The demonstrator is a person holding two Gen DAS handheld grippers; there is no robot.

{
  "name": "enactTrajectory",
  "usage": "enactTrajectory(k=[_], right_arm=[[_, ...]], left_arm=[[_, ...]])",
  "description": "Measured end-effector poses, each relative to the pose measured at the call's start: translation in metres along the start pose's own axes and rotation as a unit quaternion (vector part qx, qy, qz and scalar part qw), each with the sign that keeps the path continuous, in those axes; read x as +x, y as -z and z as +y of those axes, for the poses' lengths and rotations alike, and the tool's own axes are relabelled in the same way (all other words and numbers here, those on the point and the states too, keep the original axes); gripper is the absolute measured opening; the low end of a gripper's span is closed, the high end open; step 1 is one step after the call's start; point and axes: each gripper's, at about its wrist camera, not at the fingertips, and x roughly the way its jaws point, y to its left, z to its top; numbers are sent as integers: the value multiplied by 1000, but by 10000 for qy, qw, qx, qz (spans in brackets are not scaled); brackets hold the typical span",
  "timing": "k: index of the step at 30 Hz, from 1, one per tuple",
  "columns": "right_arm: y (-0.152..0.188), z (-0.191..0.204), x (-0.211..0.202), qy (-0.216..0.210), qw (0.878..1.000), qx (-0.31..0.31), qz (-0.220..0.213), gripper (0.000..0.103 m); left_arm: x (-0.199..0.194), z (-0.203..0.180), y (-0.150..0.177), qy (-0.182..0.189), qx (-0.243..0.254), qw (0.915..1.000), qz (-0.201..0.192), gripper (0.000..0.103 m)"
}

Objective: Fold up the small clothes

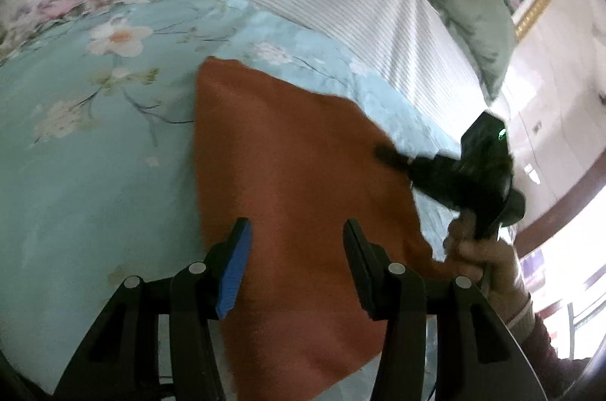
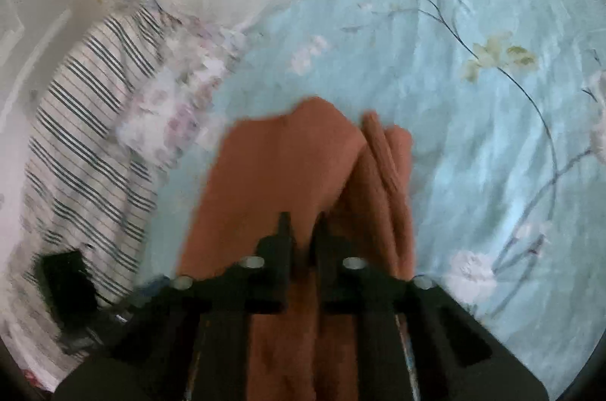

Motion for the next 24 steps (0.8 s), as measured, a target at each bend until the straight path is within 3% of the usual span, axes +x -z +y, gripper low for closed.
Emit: enactTrajectory(k=[2, 4, 7, 11, 15, 20, 24], right_arm=[[-3, 8, -28, -70, 9989, -120, -437, 6], [-1, 5, -40, 72, 9983, -145, -563, 6], [11, -20, -31, 732, 9969, -37, -270, 6], [26, -44, -9, 1004, 9949, 83, -8, 6], [28, -43, -4, 1341, 9908, -189, -7, 6], [23, -39, -2, 1460, 9892, -137, 58, 7], [16, -16, -26, 1405, 9897, -72, -267, 8]], left_arm=[[-1, -9, -2, 71, 166, 9998, -22, 49], [3, -16, -1, 43, 337, 9994, 60, 49], [21, -26, 6, -174, 571, 9977, 329, 48], [39, -26, 17, -407, 627, 9961, 463, 48], [46, -20, 21, -396, 538, 9966, 481, 47], [49, -25, 23, -545, 720, 9948, 473, 47], [29, -21, 19, -347, 593, 9966, 459, 46]])
